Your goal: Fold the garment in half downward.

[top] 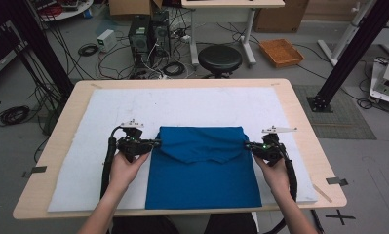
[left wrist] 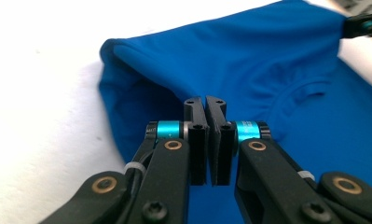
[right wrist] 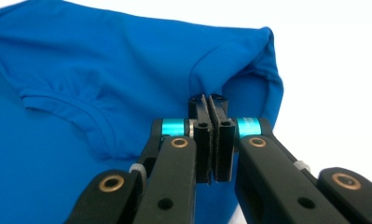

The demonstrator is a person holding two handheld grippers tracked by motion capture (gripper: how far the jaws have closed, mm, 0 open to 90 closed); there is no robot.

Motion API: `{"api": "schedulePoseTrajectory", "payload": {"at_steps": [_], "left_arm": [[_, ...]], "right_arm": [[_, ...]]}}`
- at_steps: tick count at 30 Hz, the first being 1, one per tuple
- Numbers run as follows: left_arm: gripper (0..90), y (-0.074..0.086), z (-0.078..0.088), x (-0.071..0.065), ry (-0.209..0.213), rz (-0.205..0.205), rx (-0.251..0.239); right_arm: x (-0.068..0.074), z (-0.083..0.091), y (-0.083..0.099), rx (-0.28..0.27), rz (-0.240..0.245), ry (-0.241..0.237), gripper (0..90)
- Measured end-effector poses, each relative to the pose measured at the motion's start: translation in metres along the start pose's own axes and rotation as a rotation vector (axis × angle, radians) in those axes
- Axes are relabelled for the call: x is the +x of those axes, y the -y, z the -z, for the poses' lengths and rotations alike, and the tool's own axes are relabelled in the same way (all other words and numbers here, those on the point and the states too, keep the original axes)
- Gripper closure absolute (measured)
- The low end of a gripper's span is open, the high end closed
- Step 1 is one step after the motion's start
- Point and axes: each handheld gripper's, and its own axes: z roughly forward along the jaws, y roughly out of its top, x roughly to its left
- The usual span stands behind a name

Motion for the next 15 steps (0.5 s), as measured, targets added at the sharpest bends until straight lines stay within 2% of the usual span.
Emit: {"api": "schedulePoseTrajectory", "payload": {"at_steps": [7,9,13,15], "left_arm": [[87.4,0.016,0.022,-0.018,0.071,0.001,0.021],[87.4,0.02,0.028,-0.022,0.094,0.009,0.027],[87.4,0.029,0.038,-0.034,0.117,-0.005,0.043],[87.4,0.035,0.041,-0.038,0.144,0.003,0.048]], "right_arm": [[0.01,0.025,0.015,0.036,0.005,-0.036,89.3],[0.014,0.033,0.019,0.04,0.016,-0.049,89.3],[0.024,0.047,0.029,0.049,0.034,-0.075,89.3],[0.029,0.053,0.034,0.052,0.046,-0.089,89.3]]}}
